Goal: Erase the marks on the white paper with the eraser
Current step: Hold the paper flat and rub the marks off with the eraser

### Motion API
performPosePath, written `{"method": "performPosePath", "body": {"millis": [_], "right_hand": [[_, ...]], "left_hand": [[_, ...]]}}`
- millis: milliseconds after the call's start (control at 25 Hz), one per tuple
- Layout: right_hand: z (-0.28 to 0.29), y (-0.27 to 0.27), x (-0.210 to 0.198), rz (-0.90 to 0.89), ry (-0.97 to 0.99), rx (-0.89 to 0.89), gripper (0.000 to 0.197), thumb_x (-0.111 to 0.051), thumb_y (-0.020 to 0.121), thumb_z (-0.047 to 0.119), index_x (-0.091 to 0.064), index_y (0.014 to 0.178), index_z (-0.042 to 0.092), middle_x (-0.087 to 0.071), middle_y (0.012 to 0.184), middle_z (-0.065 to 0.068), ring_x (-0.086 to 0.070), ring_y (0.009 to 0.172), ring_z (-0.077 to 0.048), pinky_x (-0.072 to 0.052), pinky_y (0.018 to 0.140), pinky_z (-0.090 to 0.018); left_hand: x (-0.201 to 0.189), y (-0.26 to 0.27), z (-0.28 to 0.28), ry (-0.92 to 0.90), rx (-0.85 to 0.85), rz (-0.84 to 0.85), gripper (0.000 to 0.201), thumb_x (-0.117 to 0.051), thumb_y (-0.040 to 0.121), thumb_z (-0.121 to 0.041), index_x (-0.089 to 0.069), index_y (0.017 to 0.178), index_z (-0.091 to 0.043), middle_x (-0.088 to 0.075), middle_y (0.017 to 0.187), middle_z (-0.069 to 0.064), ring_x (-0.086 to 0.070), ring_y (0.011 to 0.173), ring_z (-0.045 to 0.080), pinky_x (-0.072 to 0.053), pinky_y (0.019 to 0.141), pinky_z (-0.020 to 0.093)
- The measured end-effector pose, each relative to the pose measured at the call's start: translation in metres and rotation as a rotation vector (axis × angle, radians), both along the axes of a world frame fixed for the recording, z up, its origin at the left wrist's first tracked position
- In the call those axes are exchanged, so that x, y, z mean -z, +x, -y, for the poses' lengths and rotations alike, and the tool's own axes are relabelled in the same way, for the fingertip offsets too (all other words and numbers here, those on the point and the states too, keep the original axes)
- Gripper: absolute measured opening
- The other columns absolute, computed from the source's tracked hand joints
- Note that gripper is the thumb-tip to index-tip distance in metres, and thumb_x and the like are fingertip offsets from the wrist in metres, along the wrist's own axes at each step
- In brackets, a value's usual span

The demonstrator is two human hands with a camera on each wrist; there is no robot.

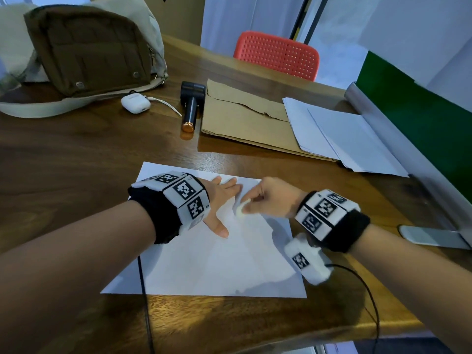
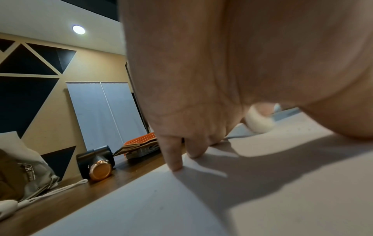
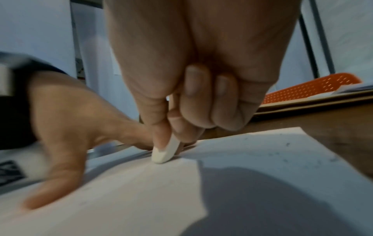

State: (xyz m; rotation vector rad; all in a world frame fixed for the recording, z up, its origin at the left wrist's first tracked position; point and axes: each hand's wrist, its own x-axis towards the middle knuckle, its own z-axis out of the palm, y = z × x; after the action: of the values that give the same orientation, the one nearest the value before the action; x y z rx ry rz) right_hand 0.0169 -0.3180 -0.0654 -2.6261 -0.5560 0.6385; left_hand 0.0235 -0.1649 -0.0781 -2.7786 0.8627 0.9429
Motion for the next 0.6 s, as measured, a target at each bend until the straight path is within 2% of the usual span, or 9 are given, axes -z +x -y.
{"method": "performPosePath", "body": {"millis": [120, 160, 240, 280, 320, 400, 520, 560, 600], "right_hand": [[0.000, 0.007, 0.007, 0.060, 0.026, 0.054, 0.020, -0.060, 0.084, 0.016, -0.075, 0.097, 0.020, -0.062, 0.062, 0.007, -0.047, 0.056, -0.005, -0.042, 0.061, -0.020], [0.002, -0.001, 0.008, 0.022, 0.022, -0.001, 0.020, -0.061, 0.085, 0.016, -0.074, 0.099, 0.019, -0.066, 0.066, 0.008, -0.048, 0.058, -0.004, -0.044, 0.064, -0.019], [0.002, -0.022, 0.007, -0.109, -0.006, -0.125, 0.021, -0.062, 0.085, 0.017, -0.073, 0.103, 0.018, -0.061, 0.052, 0.021, -0.050, 0.051, 0.001, -0.038, 0.057, -0.006], [0.002, -0.024, 0.006, -0.138, -0.017, -0.146, 0.019, -0.062, 0.085, 0.017, -0.073, 0.101, 0.018, -0.055, 0.045, 0.024, -0.050, 0.048, 0.005, -0.036, 0.053, -0.005], [0.000, -0.021, 0.004, -0.123, -0.018, -0.128, 0.016, -0.062, 0.085, 0.016, -0.075, 0.095, 0.020, -0.052, 0.041, 0.025, -0.049, 0.047, 0.007, -0.035, 0.052, -0.004], [-0.003, -0.003, 0.001, -0.006, 0.012, -0.020, 0.016, -0.062, 0.085, 0.015, -0.075, 0.080, 0.023, -0.050, 0.039, 0.017, -0.048, 0.045, 0.007, -0.034, 0.049, -0.005], [-0.012, 0.001, 0.000, 0.051, 0.040, 0.000, 0.016, -0.061, 0.084, 0.013, -0.076, 0.090, 0.018, -0.050, 0.042, 0.015, -0.049, 0.048, 0.002, -0.032, 0.050, -0.006], [-0.014, -0.005, 0.001, -0.003, 0.043, -0.067, 0.019, -0.061, 0.085, 0.011, -0.076, 0.083, 0.023, -0.051, 0.039, 0.018, -0.050, 0.048, 0.004, -0.033, 0.051, -0.005], [-0.014, -0.014, 0.002, -0.065, 0.030, -0.137, 0.032, -0.062, 0.084, 0.011, -0.073, 0.067, 0.035, -0.050, 0.038, 0.020, -0.049, 0.046, 0.005, -0.033, 0.051, -0.007]], "left_hand": [[0.000, -0.002, 0.000, -0.019, 0.009, 0.020, 0.104, -0.066, 0.081, -0.046, 0.004, 0.151, -0.013, 0.004, 0.159, 0.005, -0.001, 0.147, 0.029, -0.016, 0.116, 0.043], [-0.001, -0.002, 0.000, -0.006, 0.014, 0.026, 0.104, -0.065, 0.082, -0.047, 0.005, 0.151, -0.013, 0.007, 0.159, 0.004, 0.000, 0.147, 0.028, -0.015, 0.116, 0.043], [-0.002, -0.002, 0.001, 0.016, 0.016, 0.019, 0.105, -0.064, 0.082, -0.047, 0.010, 0.150, -0.016, 0.013, 0.159, 0.003, 0.005, 0.147, 0.028, -0.013, 0.116, 0.043], [-0.003, -0.002, 0.002, 0.020, 0.017, 0.015, 0.105, -0.063, 0.083, -0.048, 0.011, 0.150, -0.017, 0.014, 0.159, 0.003, 0.006, 0.147, 0.028, -0.013, 0.116, 0.043], [-0.002, -0.001, 0.002, 0.024, 0.019, 0.012, 0.105, -0.063, 0.083, -0.048, 0.012, 0.150, -0.017, 0.015, 0.159, 0.003, 0.007, 0.147, 0.028, -0.013, 0.116, 0.042], [0.000, 0.000, 0.002, 0.017, 0.004, 0.009, 0.108, -0.063, 0.082, -0.049, 0.014, 0.150, -0.016, 0.014, 0.159, 0.002, 0.006, 0.147, 0.027, -0.016, 0.116, 0.041], [0.004, -0.001, -0.003, -0.043, -0.051, 0.015, 0.116, -0.068, 0.079, -0.048, 0.020, 0.148, -0.014, 0.008, 0.160, 0.003, 0.000, 0.148, 0.024, -0.022, 0.114, 0.039], [0.005, -0.001, -0.004, -0.058, -0.062, 0.015, 0.118, -0.069, 0.078, -0.048, 0.020, 0.148, -0.014, 0.008, 0.160, 0.005, 0.000, 0.147, 0.025, -0.020, 0.115, 0.038], [0.005, -0.002, -0.004, -0.064, -0.058, 0.007, 0.120, -0.071, 0.077, -0.047, 0.020, 0.148, -0.015, 0.010, 0.159, 0.006, 0.003, 0.147, 0.025, -0.016, 0.116, 0.037]]}}
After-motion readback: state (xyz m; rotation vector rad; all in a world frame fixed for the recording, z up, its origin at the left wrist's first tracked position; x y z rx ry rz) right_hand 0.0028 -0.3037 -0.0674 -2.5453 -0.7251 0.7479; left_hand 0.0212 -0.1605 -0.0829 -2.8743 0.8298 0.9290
